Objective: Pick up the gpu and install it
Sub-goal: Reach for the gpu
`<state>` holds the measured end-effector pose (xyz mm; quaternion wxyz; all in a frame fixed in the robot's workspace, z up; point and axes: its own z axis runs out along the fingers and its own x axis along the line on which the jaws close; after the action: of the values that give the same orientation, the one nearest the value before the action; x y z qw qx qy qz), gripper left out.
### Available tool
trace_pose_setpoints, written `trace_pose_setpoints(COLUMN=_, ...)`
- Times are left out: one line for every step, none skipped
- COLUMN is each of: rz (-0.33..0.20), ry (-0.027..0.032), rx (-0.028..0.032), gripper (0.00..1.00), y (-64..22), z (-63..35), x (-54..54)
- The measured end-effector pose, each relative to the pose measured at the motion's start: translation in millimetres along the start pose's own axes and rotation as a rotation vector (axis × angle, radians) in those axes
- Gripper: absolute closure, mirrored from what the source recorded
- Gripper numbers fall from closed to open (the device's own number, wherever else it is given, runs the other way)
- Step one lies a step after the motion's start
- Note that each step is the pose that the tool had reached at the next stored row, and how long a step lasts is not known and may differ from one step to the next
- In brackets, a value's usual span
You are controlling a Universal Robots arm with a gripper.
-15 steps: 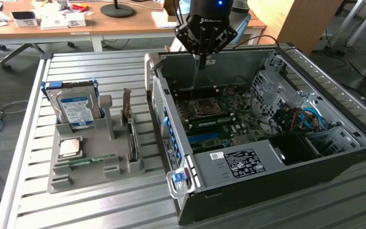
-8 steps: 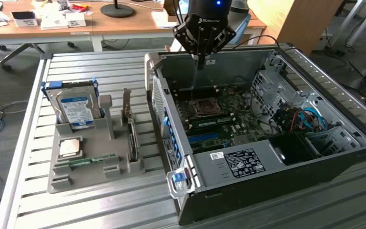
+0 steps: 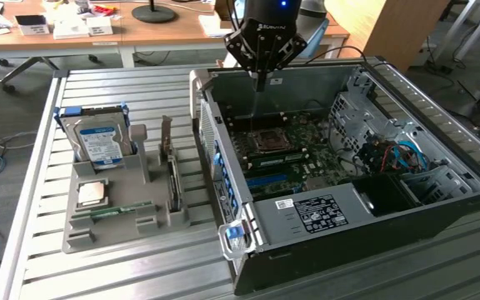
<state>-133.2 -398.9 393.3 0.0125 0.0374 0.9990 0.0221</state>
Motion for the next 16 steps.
trace_pose_setpoints(rz=0.0, ry=0.0, rx=0.0, gripper=0.89, y=0.0, z=0.0, x=0.7)
trace_pose_setpoints(rz=0.0, ry=0.0, rx=0.0, gripper=0.89, y=-0.1, z=0.0, x=1.4)
trace_pose_setpoints(rz=0.0, ry=0.0, rx=0.0, gripper=0.89, y=-0.1, z=0.0, x=2.1)
trace_pose_setpoints(rz=0.0, ry=0.0, rx=0.0, gripper=0.89, y=-0.2, z=-0.1, x=2.7)
trace_pose_setpoints(rz=0.0, ry=0.0, rx=-0.0001, gripper=0.89, y=-0.2, z=-0.1, x=3.3)
trace_pose_setpoints(rz=0.0, ry=0.0, rx=-0.0001, gripper=0.89, y=-0.3, z=-0.1, x=3.8)
trace_pose_setpoints(rz=0.0, ry=0.0, rx=0.0, gripper=0.89, y=-0.3, z=-0.1, x=4.4)
trace_pose_setpoints(rz=0.0, ry=0.0, rx=-0.0001, gripper=0.89, y=-0.4, z=-0.1, x=5.0)
trace_pose_setpoints(rz=0.0, ry=0.0, rx=0.0, gripper=0.89, y=-0.4, z=-0.2, x=5.7)
trace_pose_setpoints(rz=0.0, ry=0.0, rx=0.0, gripper=0.89, y=-0.5, z=-0.2, x=6.2)
trace_pose_setpoints(rz=0.0, ry=0.0, rx=0.0, gripper=0.89, y=-0.5, z=-0.2, x=6.8)
trace_pose_setpoints(rz=0.0, ry=0.0, rx=0.0, gripper=0.89, y=-0.5, z=-0.2, x=7.4)
trace_pose_setpoints(rz=0.0, ry=0.0, rx=0.0, gripper=0.89, y=-0.6, z=-0.2, x=8.1)
trace_pose_setpoints(rz=0.0, ry=0.0, rx=0.0, gripper=0.89, y=-0.7, z=-0.2, x=8.7)
trace_pose_setpoints(rz=0.0, ry=0.0, rx=0.0, gripper=0.89, y=-0.7, z=-0.2, x=9.4)
trace_pose_setpoints(rz=0.0, ry=-0.0001, rx=0.0, gripper=0.89, y=-0.8, z=-0.3, x=10.1)
